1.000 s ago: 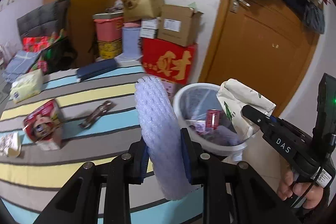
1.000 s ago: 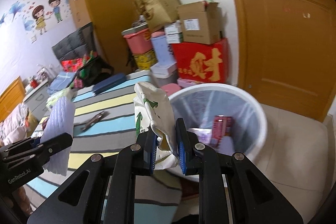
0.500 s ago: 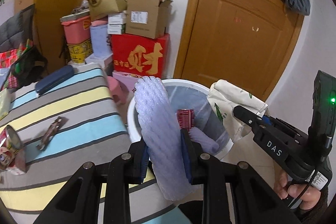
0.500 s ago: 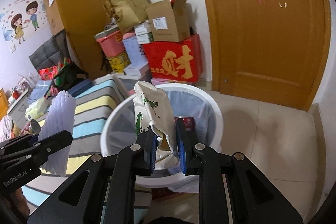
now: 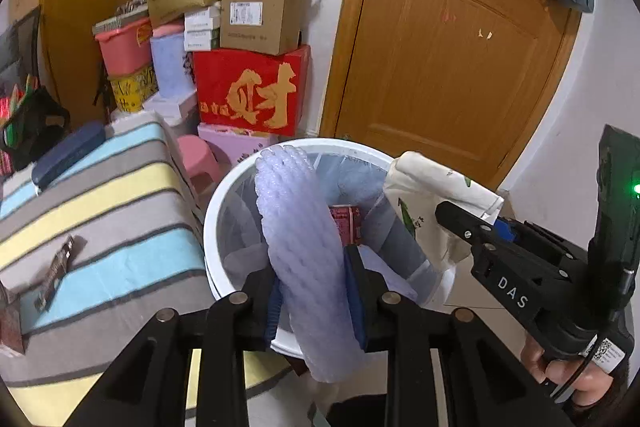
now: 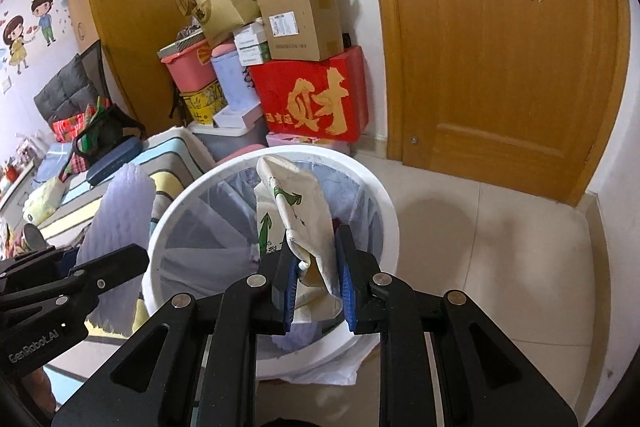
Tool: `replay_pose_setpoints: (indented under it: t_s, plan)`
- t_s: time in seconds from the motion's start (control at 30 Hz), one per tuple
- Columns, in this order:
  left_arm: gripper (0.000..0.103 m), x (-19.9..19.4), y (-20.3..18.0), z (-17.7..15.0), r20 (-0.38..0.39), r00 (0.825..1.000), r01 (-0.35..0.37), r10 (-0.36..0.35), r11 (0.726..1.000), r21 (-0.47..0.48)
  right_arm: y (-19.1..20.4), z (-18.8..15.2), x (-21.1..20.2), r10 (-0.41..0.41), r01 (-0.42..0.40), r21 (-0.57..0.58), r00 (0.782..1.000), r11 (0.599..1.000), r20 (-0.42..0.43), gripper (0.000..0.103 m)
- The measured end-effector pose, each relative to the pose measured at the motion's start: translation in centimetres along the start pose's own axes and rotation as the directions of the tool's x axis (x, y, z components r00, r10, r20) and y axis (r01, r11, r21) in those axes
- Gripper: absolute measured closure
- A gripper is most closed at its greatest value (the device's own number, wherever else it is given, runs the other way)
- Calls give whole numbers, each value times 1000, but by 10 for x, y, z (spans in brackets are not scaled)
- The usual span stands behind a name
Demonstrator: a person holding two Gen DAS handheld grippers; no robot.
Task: Collect trash
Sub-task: 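Open both grippers over the wastebasket to drop the bag and net, then move both grippers back over the table toward the wrapper and can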
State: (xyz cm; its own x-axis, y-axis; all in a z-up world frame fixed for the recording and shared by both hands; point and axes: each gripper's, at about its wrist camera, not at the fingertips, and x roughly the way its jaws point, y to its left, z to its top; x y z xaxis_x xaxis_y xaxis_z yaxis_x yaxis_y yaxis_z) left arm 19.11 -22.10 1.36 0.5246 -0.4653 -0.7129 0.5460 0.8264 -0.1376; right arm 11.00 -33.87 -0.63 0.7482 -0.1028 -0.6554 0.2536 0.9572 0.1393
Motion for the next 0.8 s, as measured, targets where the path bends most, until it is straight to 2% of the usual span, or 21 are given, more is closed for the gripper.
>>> replay_pose_setpoints:
  t_s: [0.1, 0.27, 0.3, 0.33, 0.4, 0.8]
  plan:
    - [70, 4, 2, 2, -4, 1000, 8, -8, 1000, -5, 0, 1, 4, -8, 8, -11, 1000, 1000, -4, 83]
    - [47, 5, 8, 1, -2, 1000, -6, 6, 1000, -20, 2, 2, 8, -6, 5, -30, 1000, 1000, -10, 77]
    - [46, 4, 9, 2, 1, 1000, -5, 5, 1000, -22, 2, 2, 8, -9, 9, -32, 1000, 999, -10, 71]
    - [46, 3, 10, 1, 3, 1000, -12, 12, 1000, -27, 3, 2, 8, -11, 10, -35, 1000, 999, -8, 60]
    - [45, 0, 12, 1, 9, 1000, -25, 25, 999, -28, 5, 2, 7, -13, 13, -44, 1000, 999, -10, 49]
    - [45, -28, 22, -8, 48, 997, -49, 52, 997, -51, 11, 1, -2, 0, 1, -46, 1000, 999, 4, 49]
